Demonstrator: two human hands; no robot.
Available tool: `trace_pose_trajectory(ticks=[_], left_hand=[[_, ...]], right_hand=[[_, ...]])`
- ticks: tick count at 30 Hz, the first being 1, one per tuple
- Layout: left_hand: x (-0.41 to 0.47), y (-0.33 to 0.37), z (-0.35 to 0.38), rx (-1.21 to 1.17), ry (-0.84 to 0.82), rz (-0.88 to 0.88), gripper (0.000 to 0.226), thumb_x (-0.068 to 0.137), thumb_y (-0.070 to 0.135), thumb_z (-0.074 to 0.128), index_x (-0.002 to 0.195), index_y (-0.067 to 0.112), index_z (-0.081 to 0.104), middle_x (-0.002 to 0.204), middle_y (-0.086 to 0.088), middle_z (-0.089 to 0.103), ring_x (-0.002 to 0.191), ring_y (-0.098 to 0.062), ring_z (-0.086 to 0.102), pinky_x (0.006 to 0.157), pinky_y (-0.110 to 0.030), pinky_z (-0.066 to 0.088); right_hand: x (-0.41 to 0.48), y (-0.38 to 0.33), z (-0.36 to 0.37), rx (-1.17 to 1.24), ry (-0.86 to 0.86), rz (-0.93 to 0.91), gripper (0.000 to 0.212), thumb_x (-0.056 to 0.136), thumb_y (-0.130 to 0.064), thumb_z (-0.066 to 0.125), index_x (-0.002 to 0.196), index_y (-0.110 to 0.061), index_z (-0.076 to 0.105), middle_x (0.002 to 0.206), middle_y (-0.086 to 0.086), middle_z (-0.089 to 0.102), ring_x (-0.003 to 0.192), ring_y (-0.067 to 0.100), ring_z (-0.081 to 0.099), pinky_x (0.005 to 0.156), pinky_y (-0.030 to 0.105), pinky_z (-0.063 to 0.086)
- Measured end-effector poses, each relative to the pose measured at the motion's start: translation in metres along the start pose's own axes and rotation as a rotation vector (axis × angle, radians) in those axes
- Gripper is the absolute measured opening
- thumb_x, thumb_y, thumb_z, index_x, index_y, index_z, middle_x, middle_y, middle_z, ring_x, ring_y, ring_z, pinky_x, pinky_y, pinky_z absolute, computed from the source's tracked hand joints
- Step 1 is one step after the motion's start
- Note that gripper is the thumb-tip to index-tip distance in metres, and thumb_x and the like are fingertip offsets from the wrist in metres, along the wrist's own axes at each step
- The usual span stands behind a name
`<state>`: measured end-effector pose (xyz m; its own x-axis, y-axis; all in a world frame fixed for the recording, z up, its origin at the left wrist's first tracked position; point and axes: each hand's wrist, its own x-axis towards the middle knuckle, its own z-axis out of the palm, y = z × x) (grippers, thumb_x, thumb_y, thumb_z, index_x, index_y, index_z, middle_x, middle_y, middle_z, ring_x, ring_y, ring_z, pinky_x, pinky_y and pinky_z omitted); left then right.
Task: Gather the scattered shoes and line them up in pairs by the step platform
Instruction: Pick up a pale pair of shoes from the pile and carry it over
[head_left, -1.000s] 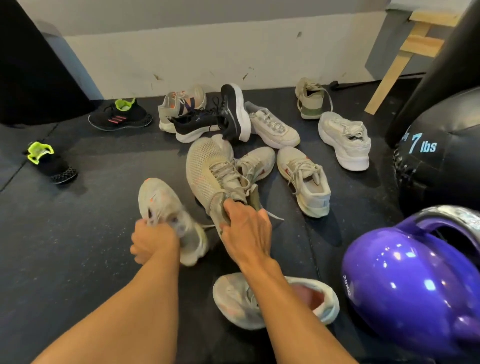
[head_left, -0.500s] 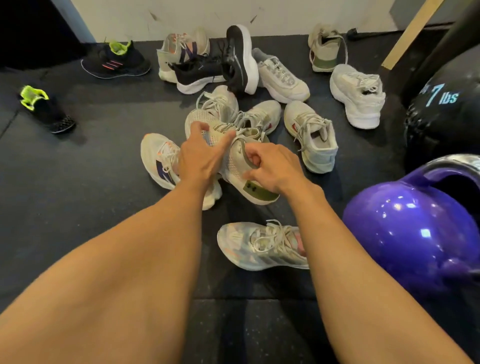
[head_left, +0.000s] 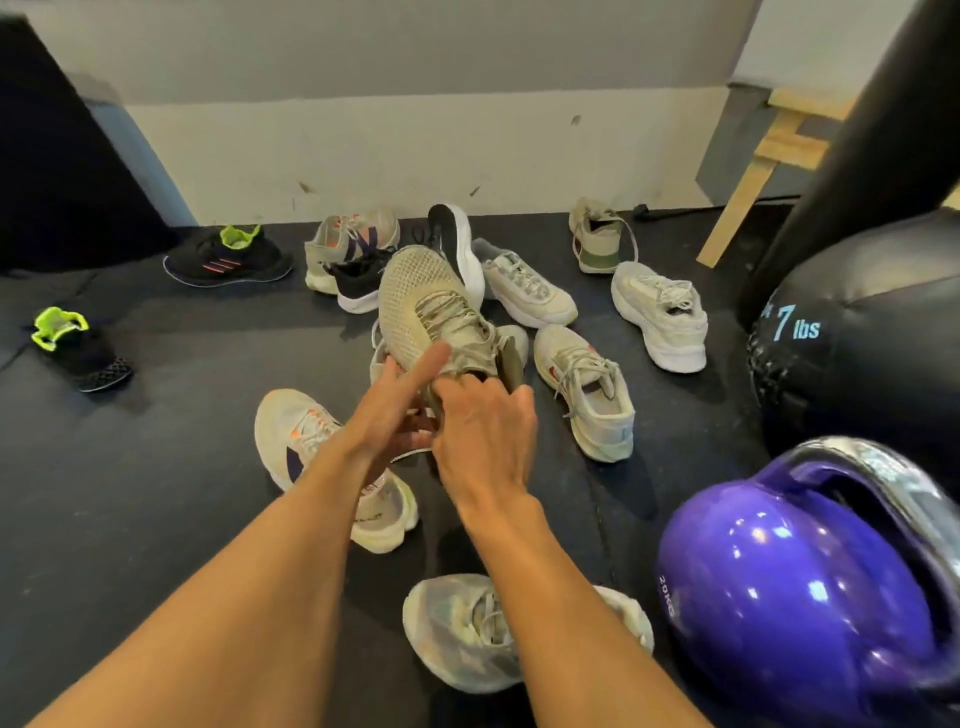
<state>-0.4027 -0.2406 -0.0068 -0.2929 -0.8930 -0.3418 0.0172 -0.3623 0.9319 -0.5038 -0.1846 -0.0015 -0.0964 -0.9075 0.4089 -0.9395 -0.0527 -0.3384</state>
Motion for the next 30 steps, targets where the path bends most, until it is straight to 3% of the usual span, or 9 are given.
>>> trace_pose_trajectory(ticks=[3, 8, 12, 17, 19, 22, 26, 28, 30], left_hand=[[0.003, 0.006, -0.020, -0.032, -0.033, -0.043, 0.057, 0.070, 0.046, 0.076, 0.118, 0.024, 0.056, 0.086, 0.001, 0.067, 0.075, -0.013, 0.063, 0.055, -0.029, 0.052], [0.006, 0.001, -0.035, 0.023, 0.454, 0.025, 0.002, 0.082, 0.015, 0.058, 0.080, 0.014, 0.058, 0.058, 0.001, 0.057, 0.048, -0.009, 0.055, 0.037, -0.014, 0.037], [-0.002, -0.010, -0.044, -0.069, 0.586, -0.035, 0.027, 0.076, 0.018, 0.059, 0.099, 0.005, 0.065, 0.078, -0.007, 0.065, 0.064, -0.019, 0.060, 0.055, -0.026, 0.047], [-0.007, -0.013, -0.049, -0.109, 0.649, 0.017, 0.017, 0.073, 0.029, 0.052, 0.084, 0.019, 0.061, 0.079, -0.008, 0.061, 0.069, -0.022, 0.057, 0.060, -0.035, 0.044], [-0.006, -0.011, -0.052, -0.133, 0.687, 0.017, 0.019, 0.078, 0.030, 0.052, 0.088, 0.017, 0.060, 0.088, -0.010, 0.061, 0.078, -0.024, 0.057, 0.068, -0.039, 0.045], [-0.006, -0.002, -0.062, -0.113, 0.704, 0.000, 0.019, 0.082, 0.031, 0.055, 0.088, 0.014, 0.062, 0.092, -0.010, 0.062, 0.076, -0.022, 0.058, 0.067, -0.035, 0.047], [-0.015, 0.016, -0.077, 0.527, 0.836, 0.279, 0.035, 0.084, 0.042, 0.064, 0.114, 0.024, 0.059, 0.110, 0.001, 0.058, 0.104, -0.022, 0.056, 0.092, -0.046, 0.044], [-0.022, 0.033, -0.076, 0.831, 0.807, 0.532, 0.022, 0.080, 0.046, 0.066, 0.090, 0.027, 0.062, 0.092, 0.009, 0.059, 0.087, -0.013, 0.055, 0.081, -0.037, 0.045], [-0.024, 0.048, -0.072, 0.912, 0.567, 0.494, 0.023, 0.078, 0.049, 0.067, 0.075, 0.026, 0.063, 0.073, 0.012, 0.061, 0.067, -0.001, 0.054, 0.061, -0.021, 0.041]], right_hand=[[0.005, -0.010, 0.000, 0.036, -0.043, -0.069, 0.016, 0.087, -0.021, 0.058, 0.101, -0.023, 0.063, 0.092, 0.000, 0.067, 0.088, 0.023, 0.057, 0.080, 0.039, 0.029], [-0.001, -0.041, 0.005, 0.111, -0.115, -0.226, 0.011, 0.087, -0.016, 0.051, 0.096, -0.019, 0.058, 0.087, 0.001, 0.068, 0.087, 0.024, 0.055, 0.081, 0.040, 0.026], [0.006, -0.047, 0.011, 0.300, -0.143, -0.166, 0.017, 0.089, -0.017, 0.050, 0.103, -0.018, 0.060, 0.103, 0.001, 0.065, 0.097, 0.020, 0.051, 0.084, 0.038, 0.030], [0.028, -0.039, 0.012, 0.291, -0.240, 0.092, 0.042, 0.085, -0.018, 0.059, 0.122, -0.014, 0.042, 0.121, 0.010, 0.048, 0.105, 0.029, 0.049, 0.078, 0.039, 0.043], [0.039, -0.043, 0.015, 0.284, -0.412, 0.116, 0.036, 0.087, -0.020, 0.055, 0.119, -0.011, 0.044, 0.117, 0.014, 0.056, 0.104, 0.037, 0.054, 0.074, 0.042, 0.040], [0.052, -0.055, 0.019, 0.322, -0.374, 0.103, 0.022, 0.090, -0.018, 0.048, 0.109, -0.008, 0.052, 0.111, 0.017, 0.061, 0.101, 0.039, 0.056, 0.070, 0.038, 0.034], [0.066, -0.068, 0.029, 0.362, -0.359, 0.143, 0.024, 0.093, -0.019, 0.046, 0.112, -0.006, 0.054, 0.113, 0.018, 0.060, 0.103, 0.038, 0.055, 0.070, 0.037, 0.034], [0.072, -0.067, 0.036, 0.387, -0.397, 0.198, 0.024, 0.093, -0.021, 0.047, 0.113, -0.008, 0.055, 0.114, 0.017, 0.060, 0.105, 0.037, 0.055, 0.071, 0.035, 0.034], [0.076, -0.064, 0.042, 0.430, -0.434, 0.236, 0.018, 0.093, -0.022, 0.050, 0.106, -0.013, 0.057, 0.110, 0.015, 0.063, 0.100, 0.033, 0.056, 0.071, 0.034, 0.035]])
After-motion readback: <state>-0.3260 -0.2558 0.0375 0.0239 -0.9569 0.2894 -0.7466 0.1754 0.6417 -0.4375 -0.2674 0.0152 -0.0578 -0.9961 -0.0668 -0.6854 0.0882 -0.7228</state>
